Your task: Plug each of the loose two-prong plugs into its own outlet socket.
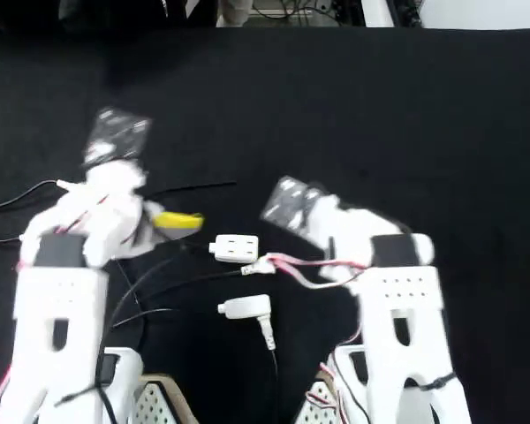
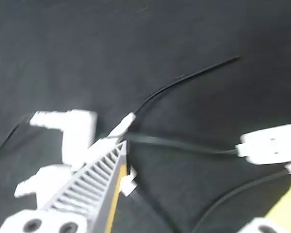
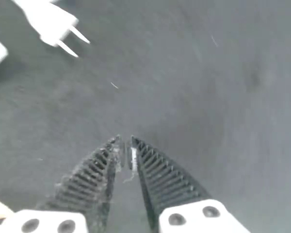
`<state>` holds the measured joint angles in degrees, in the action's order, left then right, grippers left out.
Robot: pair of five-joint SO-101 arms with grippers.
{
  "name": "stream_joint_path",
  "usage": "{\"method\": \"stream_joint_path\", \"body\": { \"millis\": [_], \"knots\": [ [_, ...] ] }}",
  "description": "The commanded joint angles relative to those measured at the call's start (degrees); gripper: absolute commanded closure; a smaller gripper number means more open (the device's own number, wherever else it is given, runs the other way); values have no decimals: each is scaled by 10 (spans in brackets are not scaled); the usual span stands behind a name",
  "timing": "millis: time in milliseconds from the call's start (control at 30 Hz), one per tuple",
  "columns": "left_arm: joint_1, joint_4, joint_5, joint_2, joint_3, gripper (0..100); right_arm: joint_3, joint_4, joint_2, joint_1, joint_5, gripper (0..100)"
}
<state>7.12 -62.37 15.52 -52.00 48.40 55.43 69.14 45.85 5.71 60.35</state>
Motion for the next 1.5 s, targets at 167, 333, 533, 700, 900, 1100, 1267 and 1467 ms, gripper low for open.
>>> {"method": "stream_joint_path", "body": {
  "millis": [167,333,533,700,900,1100,1267,1467],
  "knots": [
    [168,-2,11,-246,218,515,72,-69,9,205,11,884],
    [195,-45,78,-390,313,514,133,-148,8,259,3,856],
    [199,-128,122,-535,375,514,128,-200,-19,264,-16,837],
    [196,-131,172,-514,430,514,116,-239,-131,260,-17,837],
    [197,-135,212,-524,456,514,84,-280,-245,253,-18,839],
    [199,-133,212,-524,458,514,42,-280,-304,240,-9,840],
    [199,-132,212,-524,458,514,41,-280,-304,238,-5,905],
    [199,-132,212,-524,458,514,21,-260,-304,219,-5,987]
  ]
}}
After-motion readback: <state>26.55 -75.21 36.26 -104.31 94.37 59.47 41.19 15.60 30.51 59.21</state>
